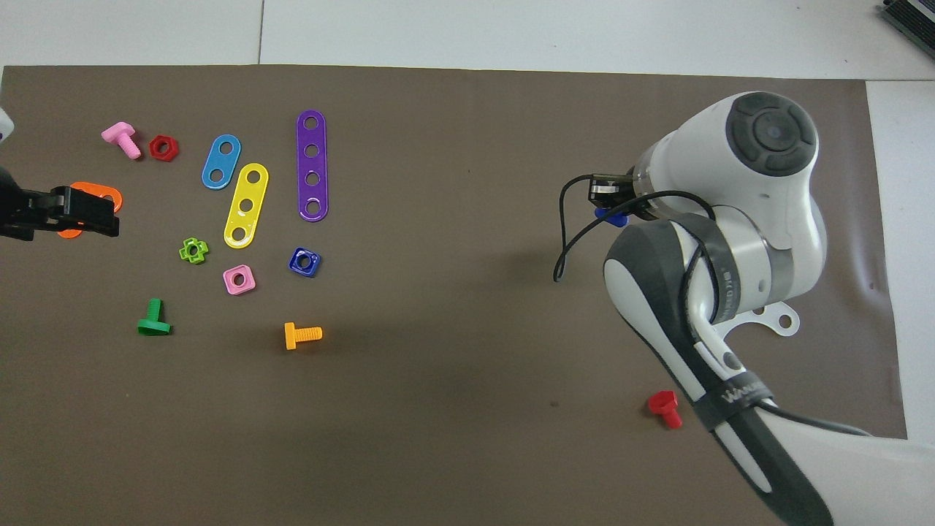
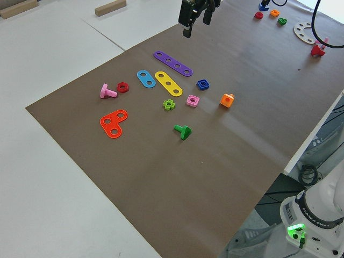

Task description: Unscrew and place screws in storage area

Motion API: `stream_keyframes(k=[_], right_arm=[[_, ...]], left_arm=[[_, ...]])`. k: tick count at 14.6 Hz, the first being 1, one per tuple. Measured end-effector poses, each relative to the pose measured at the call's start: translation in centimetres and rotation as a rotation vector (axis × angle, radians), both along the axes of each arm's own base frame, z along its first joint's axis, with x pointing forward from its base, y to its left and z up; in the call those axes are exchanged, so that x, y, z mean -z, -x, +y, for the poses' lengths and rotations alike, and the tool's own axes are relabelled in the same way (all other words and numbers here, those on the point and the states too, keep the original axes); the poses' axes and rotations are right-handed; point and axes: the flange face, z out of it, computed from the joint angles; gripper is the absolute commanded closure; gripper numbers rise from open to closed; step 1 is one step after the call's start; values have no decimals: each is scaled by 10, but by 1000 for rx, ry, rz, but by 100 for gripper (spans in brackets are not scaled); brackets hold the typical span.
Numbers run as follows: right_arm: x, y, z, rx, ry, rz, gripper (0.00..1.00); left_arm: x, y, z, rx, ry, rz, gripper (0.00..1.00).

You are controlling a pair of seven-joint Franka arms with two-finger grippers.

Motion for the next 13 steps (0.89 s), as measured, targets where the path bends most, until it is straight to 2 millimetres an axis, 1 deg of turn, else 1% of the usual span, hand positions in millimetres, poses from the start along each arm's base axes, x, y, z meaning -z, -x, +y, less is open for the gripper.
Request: stream_keyframes(k=[2,3,5,6,8,10,13], right_arm=[[29,2,-40,-22,8,11,100],[45,6,-55,-30,10,5,100],[77,17,-77,-36,13,-7,100],[89,22,-85,-35,14,-5,100],[104,30,-103,-40,19,14,100],[111,33,-119,-39,21,11,100],[121,39,-120,-40,21,7,99]], left_arm=[[1,1,-4,-3,0,2,0],[1,1,-4,-3,0,2,0],[-2,1,-3,-5,1,-10,0],[-5,0,-2,-6,1,-23,0],[-16,-2,0,-10,2,-54,0],[-24,-2,0,-11,2,-69,0],[-22,-1,-13,12,3,-64,0]])
